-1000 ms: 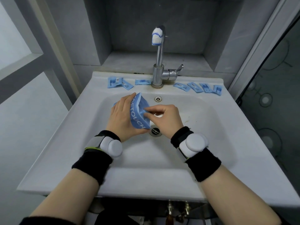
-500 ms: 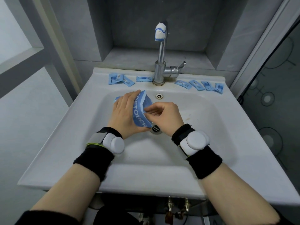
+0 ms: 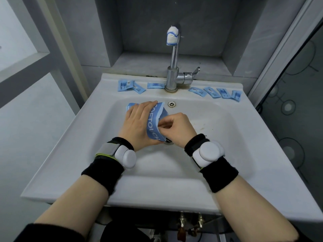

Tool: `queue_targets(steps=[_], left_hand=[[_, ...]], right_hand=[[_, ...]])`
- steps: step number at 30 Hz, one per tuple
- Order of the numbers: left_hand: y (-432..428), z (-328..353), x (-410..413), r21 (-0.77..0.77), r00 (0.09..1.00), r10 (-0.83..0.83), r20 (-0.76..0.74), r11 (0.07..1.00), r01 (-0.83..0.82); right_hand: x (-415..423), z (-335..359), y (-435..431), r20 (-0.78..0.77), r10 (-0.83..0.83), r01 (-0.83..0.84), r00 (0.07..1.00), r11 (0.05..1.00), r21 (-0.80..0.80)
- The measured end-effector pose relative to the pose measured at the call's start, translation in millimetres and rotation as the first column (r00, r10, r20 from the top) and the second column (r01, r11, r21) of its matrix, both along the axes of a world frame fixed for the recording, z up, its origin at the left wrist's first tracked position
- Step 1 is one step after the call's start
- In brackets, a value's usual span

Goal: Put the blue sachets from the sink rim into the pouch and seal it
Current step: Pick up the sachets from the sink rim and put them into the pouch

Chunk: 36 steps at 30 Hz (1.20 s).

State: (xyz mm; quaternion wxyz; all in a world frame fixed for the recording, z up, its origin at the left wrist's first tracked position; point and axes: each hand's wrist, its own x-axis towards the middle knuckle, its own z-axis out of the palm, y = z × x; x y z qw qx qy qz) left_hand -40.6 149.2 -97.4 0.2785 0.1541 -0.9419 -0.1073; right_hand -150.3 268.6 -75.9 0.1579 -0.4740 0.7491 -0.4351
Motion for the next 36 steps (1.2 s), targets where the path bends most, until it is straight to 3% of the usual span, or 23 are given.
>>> queue_targets(steps=[5,18,36], left_hand=[[1.0,-0.9,-0.8,-0.032,0.999,-0.035,-0.007,0.999,0.034],[5.6,3.9,-0.6,-0.050,0.996,-0.083,-0.038,0.995,0.081],[5.8,2.4,1.1,-0.014,0.999,-0.039,-0.017,0.999,0.039]], right_hand=[[1.8,-1.4,-0.5,-0.063,0.048,-0.044,0.997,0.997,0.064],[2.8,1.1,-1.6,-0.192,-0.003,0.026,0.981,0.993,0.117],[4.6,3.7,-2.0,-0.225,-0.015,0.040,0.974,0.993,0.111]])
